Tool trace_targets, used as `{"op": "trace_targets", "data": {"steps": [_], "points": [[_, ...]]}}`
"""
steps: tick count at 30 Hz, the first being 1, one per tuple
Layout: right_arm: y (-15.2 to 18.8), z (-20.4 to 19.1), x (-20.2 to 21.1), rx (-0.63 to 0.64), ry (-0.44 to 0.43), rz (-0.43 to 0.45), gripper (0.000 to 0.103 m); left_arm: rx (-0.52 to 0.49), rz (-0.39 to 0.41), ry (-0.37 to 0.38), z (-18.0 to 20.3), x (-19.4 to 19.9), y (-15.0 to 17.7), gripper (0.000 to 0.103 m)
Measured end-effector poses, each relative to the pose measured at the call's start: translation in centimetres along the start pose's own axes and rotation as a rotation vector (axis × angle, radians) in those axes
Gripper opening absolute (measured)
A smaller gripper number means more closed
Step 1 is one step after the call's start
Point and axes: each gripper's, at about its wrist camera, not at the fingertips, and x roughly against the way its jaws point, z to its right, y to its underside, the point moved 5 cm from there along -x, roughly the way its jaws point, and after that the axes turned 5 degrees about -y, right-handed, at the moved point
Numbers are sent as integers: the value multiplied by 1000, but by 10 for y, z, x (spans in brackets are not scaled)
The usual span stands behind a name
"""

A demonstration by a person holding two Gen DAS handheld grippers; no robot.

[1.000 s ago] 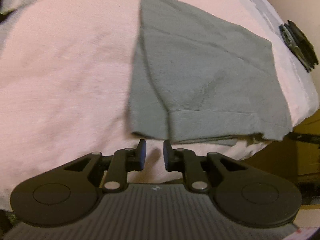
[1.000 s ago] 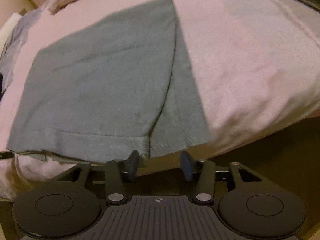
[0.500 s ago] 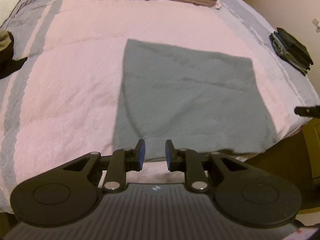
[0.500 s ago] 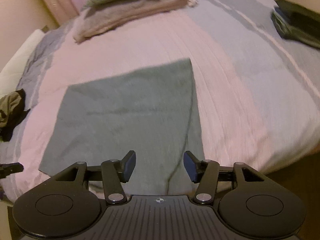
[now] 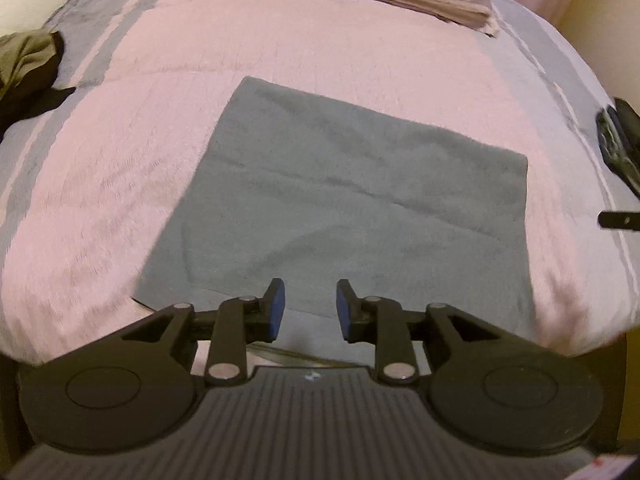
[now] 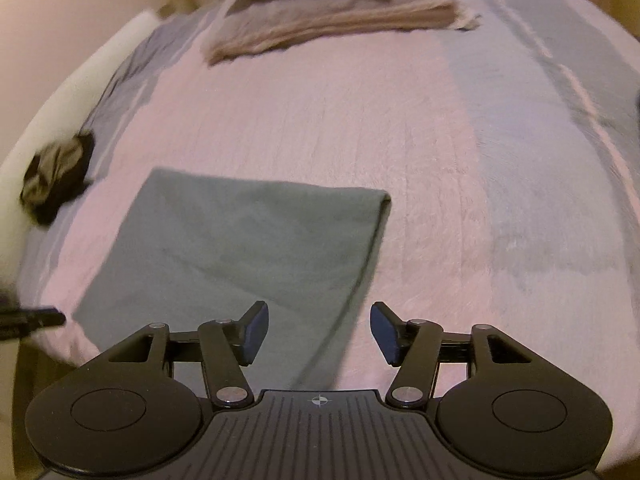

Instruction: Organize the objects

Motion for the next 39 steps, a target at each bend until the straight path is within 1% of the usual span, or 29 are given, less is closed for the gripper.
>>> {"op": "trace_targets", "data": {"steps": [2,5,6,8,10,12,13,16,18,20,22,25,26,27,29,31,32,33,34,36,39], "points": [[-9,17,-7,44,-9,-44,54,38,-13,-17,16,1,4,29],[-28,33,-10,103,-25,-57,54,65,-35,-25,36,1,13,29],[-28,33,-10,103,-25,-57,54,61,-40,-27,42,0,16,29],[-42,39,-12,180,-18,-63,54,53,-47,-32,56,-3,23,29],[-49,38,-9,235,-15,-58,54,37,-52,-29,69,-7,28,29],[-51,35,-9,308,-24,-59,54,0,-45,-26,85,-12,31,31],[-52,32,-8,368,-22,-63,54,-11,-37,-17,92,-15,32,33],[-48,26,-14,554,-8,-90,54,-42,-17,24,114,-28,39,35],[-39,23,-26,689,-9,-126,55,-83,-14,23,132,-35,45,37],[-29,22,-37,835,-4,-171,55,-101,-6,9,149,-37,51,44],[-21,21,-47,952,-27,-196,55,-109,6,-6,167,-37,57,54],[-11,19,-62,1146,-87,-205,56,-100,23,-60,196,-37,70,62],[-8,20,-66,1209,-111,-200,57,-93,24,-72,207,-38,75,63],[-6,23,-70,1257,-135,-196,58,-88,25,-88,217,-39,79,66],[-1,30,-80,1345,-188,-198,59,-82,38,-151,237,-41,89,69],[3,39,-87,1419,-219,-211,59,-47,20,-198,255,-46,99,72],[4,41,-90,1442,-233,-210,59,-37,11,-225,265,-48,104,74],[4,45,-93,1457,-250,-214,60,-40,13,-249,273,-49,109,78],[6,49,-96,1466,-262,-218,60,-49,17,-270,280,-49,112,82],[12,54,-100,1483,-280,-231,60,-74,25,-306,292,-53,117,87],[21,53,-106,1501,-299,-243,61,-141,47,-355,301,-60,126,88]]}}
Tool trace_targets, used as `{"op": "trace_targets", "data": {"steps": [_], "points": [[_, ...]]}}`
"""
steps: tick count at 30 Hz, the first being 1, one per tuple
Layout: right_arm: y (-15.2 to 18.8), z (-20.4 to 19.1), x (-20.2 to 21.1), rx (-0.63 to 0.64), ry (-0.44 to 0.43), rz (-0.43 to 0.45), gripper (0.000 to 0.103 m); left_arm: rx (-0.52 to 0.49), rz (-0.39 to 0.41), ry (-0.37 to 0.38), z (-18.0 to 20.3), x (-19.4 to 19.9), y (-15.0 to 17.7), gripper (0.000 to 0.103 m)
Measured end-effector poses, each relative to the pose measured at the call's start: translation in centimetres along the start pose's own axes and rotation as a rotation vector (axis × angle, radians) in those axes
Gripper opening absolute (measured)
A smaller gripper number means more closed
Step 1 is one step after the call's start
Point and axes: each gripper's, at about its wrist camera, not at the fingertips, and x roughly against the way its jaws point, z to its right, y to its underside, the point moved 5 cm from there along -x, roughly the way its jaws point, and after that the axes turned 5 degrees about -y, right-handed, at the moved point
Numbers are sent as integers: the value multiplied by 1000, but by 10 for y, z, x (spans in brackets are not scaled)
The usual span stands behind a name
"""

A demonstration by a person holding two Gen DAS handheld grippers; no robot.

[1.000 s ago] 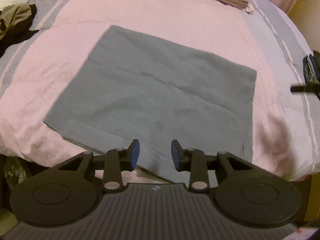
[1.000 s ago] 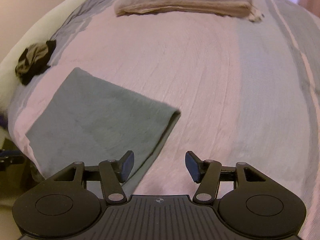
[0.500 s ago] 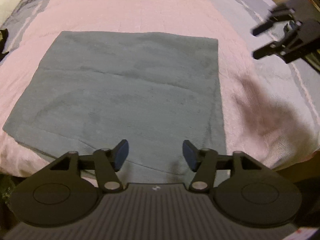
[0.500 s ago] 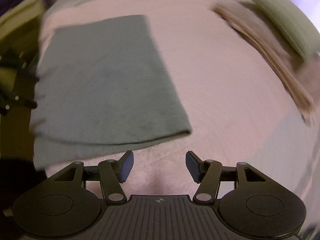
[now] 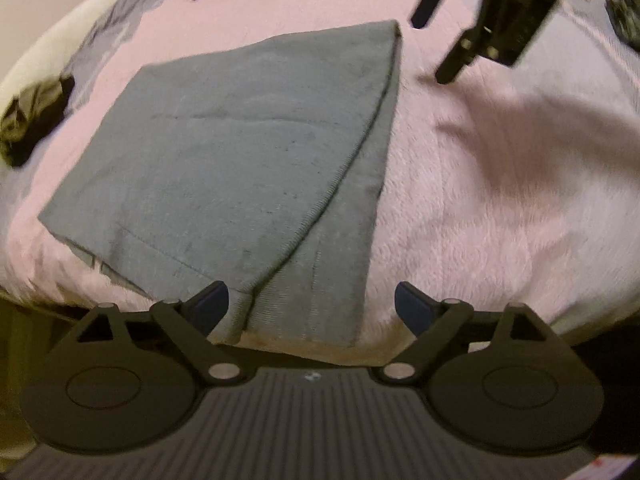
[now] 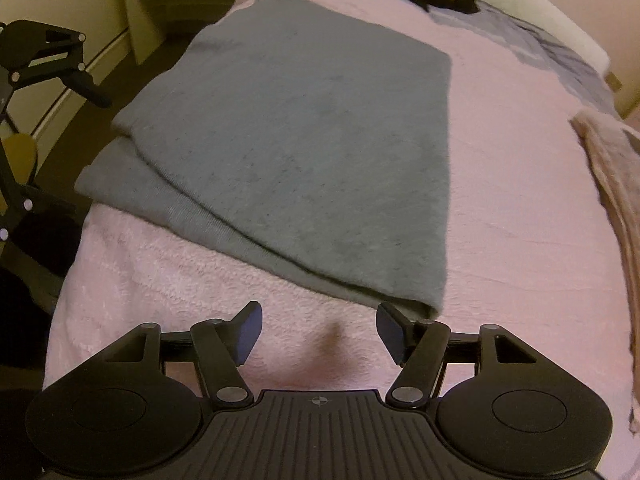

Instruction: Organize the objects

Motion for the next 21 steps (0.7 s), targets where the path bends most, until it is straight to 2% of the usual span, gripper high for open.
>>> {"op": "trace_targets", "data": {"steps": [3,6,11,15,18,20,21], "points": [[-5,-8,-6,15,-21,9,61,-47,-7,-24,5,-7,14,88],[-17,-22,-6,45,-90,42,61,70,-23,-30,-9,-1,27,88],[-34,-82,-28,427,-112,73,61,234,-67,-42,-29,6,52,88],[-42,-121,-51,685,-87,107,61,262,-56,-55,-30,11,63,88],[-44,-132,-70,844,-63,78,60,254,-34,-50,-28,11,63,88],[-56,-125,-65,802,-110,82,54,206,-16,-57,-25,10,61,88],[-64,-119,-61,754,-137,75,37,182,-4,-60,-23,10,60,89]]}}
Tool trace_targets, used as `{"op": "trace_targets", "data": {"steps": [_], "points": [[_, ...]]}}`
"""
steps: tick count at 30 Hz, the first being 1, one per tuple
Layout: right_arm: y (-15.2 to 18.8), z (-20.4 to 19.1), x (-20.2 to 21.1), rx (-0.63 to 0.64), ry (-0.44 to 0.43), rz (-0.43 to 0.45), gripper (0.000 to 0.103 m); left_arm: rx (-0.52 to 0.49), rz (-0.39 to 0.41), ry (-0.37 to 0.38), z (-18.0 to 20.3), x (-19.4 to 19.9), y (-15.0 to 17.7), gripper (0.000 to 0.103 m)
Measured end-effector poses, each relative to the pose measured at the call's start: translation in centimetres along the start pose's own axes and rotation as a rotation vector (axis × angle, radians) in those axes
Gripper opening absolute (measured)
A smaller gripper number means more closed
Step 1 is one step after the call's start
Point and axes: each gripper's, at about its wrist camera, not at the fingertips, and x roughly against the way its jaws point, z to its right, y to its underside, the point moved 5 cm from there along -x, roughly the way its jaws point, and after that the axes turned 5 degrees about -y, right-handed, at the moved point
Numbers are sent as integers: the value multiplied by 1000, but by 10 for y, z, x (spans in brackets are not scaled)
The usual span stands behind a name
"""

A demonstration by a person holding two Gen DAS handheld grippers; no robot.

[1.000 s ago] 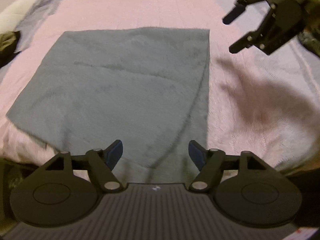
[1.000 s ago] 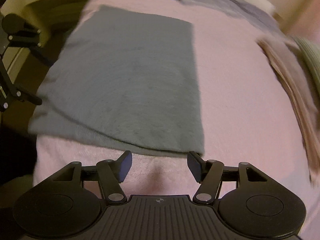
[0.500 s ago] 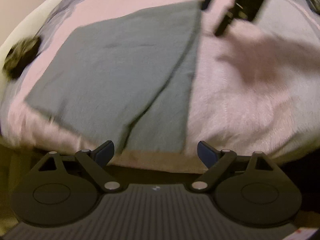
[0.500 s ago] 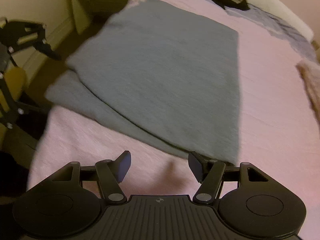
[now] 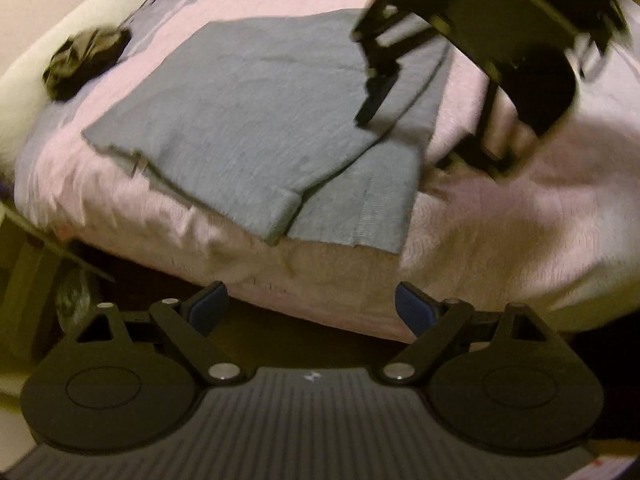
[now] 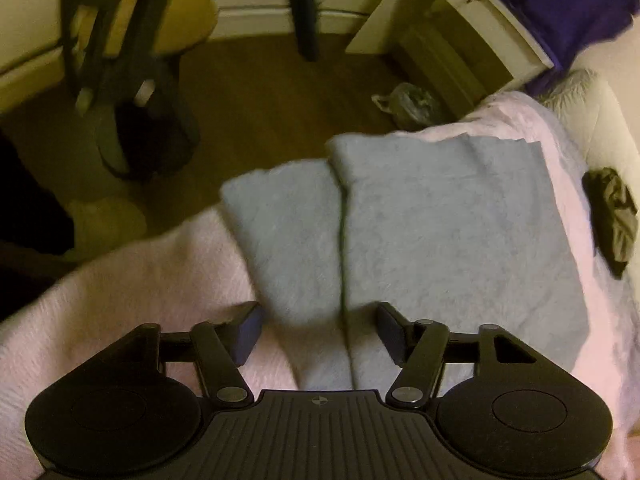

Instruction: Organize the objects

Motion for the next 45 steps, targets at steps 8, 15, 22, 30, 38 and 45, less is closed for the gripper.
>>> {"op": "trace_targets", "data": {"steps": [8,15,22,30,38,45], "points": [[-7,70,36,-331,-89,74,5,-170,103,-102,2,-12,-18,92],[-6,76,44,-343,-122,74,5,-338,214,-154,1,-32,-42,91],[8,56,46,-298,-66,78,24,-409,166,-69,-5,-51,-52,23],[79,33,39,-101,116,-75,71,-116,114,88,-49,-42,-80,17],[137,37,5,89,255,-190,71,-61,101,147,-62,-32,-94,16],[161,49,5,145,285,-171,48,-58,90,151,-63,-33,-91,16]]}}
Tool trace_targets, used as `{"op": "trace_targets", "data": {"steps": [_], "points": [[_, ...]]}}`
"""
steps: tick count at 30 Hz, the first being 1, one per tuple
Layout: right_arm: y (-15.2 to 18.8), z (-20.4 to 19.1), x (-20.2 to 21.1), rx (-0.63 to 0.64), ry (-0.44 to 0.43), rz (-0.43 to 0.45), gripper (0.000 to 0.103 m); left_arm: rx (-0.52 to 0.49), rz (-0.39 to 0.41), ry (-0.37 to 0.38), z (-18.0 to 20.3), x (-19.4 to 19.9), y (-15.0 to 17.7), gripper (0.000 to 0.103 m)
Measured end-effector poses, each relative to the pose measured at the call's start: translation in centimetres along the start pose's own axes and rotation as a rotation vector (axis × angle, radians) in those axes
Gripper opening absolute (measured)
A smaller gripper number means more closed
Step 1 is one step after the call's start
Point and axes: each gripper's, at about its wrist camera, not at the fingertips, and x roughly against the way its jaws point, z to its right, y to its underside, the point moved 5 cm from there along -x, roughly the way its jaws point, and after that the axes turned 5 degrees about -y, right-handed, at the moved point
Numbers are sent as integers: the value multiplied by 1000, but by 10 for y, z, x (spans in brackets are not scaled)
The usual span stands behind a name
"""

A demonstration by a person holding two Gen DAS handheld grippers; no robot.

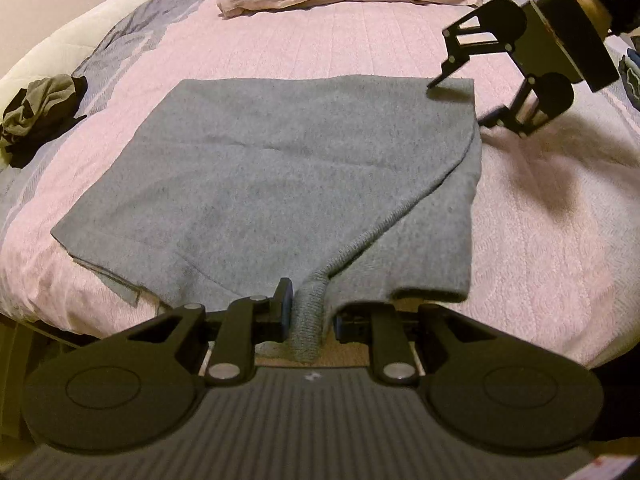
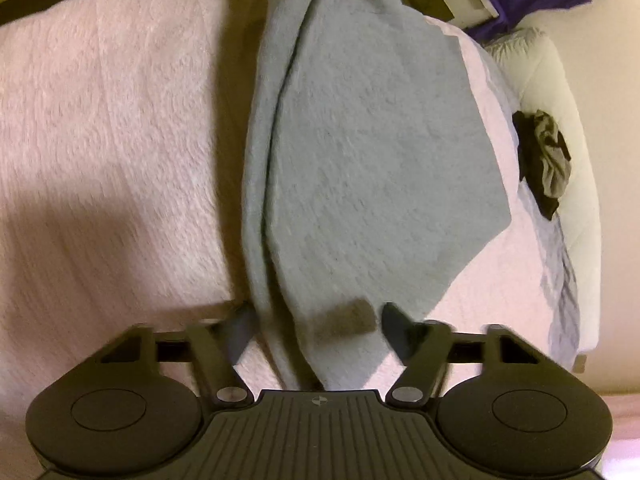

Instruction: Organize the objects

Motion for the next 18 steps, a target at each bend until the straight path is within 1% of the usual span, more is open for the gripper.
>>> {"op": "trace_targets", "data": {"steps": [1,2,4,7,11,12,15,18], "points": [[3,1,0,9,-4,4,41,-2,-2,-1,0,1,1,16],[4,2,0,14,-6,7,35,-5,-2,-3,0,1,0,16],[6,9,2,-1,-11,8,6,-12,-4,-7,0,1,-1,16],[5,22,17,-58,-50,13,5,-45,4,-17,2,6,-3,14],[-2,35,50,-58,-56,19,4,-123,4,-26,7,21,-3,13],[-2,36,59,-65,-63,7,4,-130,7,-28,8,26,-4,13],[-7,38,89,-71,-80,11,4,-131,16,-25,11,45,-7,13],[-13,24,121,-85,-138,-3,4,-115,10,8,20,69,-6,13]]}}
